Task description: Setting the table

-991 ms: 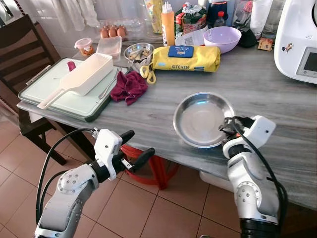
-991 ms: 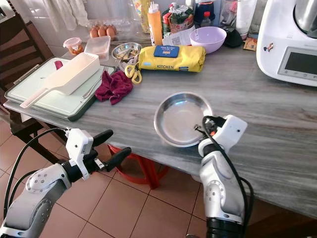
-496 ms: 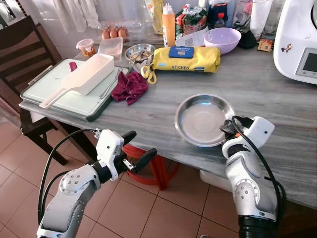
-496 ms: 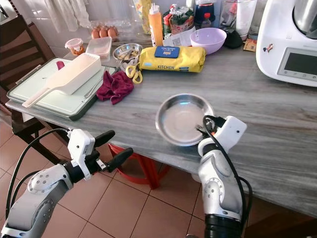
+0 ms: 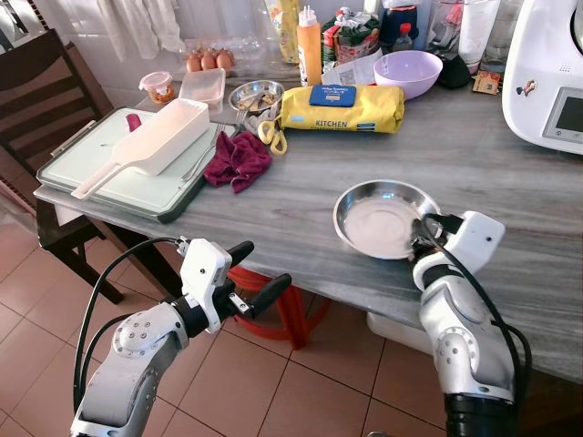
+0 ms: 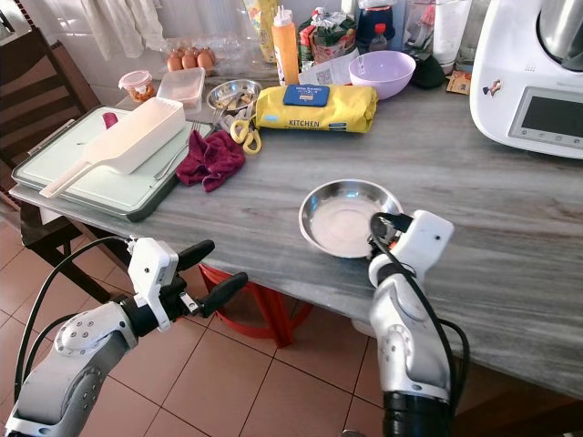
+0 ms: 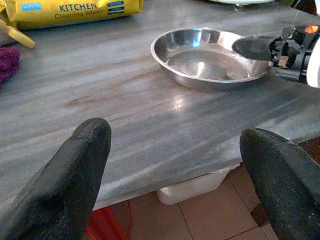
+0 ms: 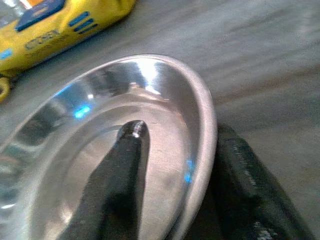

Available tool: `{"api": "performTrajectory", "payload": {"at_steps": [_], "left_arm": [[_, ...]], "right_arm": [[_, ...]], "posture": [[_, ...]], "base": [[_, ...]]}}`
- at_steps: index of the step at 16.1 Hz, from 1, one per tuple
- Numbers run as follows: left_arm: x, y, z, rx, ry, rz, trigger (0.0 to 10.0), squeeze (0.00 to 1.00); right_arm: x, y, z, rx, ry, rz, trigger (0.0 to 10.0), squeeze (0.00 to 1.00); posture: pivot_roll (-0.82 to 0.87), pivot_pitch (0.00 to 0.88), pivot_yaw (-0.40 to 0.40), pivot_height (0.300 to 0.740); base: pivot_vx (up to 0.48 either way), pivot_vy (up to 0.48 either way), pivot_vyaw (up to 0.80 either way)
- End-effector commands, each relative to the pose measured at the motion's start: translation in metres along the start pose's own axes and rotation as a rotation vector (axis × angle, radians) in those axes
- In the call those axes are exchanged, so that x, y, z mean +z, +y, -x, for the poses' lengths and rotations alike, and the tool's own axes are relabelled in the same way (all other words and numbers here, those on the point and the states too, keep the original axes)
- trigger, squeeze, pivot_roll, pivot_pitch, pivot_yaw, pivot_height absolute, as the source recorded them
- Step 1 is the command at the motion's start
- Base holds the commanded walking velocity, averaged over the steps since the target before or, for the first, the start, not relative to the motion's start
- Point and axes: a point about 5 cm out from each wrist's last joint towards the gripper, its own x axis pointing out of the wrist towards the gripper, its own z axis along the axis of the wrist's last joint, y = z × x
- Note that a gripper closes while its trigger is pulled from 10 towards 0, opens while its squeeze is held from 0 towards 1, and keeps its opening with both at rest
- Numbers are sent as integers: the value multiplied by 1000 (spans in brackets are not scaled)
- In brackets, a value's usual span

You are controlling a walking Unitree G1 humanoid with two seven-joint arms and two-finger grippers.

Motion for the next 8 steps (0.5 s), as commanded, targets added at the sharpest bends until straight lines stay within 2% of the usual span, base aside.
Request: {"api": "performTrajectory", "payload": {"at_steps": [1, 5, 8], "left_arm": [[1, 1, 1, 14, 6, -13, 10000, 0], [1, 1, 0, 23, 6, -13, 10000, 0], [1, 1, 0, 26, 7, -14, 10000, 0]], "right_arm": [[0, 10, -4, 36, 4, 2, 10000, 1000], [-1, 22, -15, 97, 35, -11, 10000, 1000], [-5, 31, -16, 126, 52, -11, 10000, 1000]], "posture": [[-141, 105, 133, 740], [-132, 103, 128, 740], [-128, 103, 124, 740]], "base": [[0, 0, 0], [0, 0, 0], [0, 0, 0]]}}
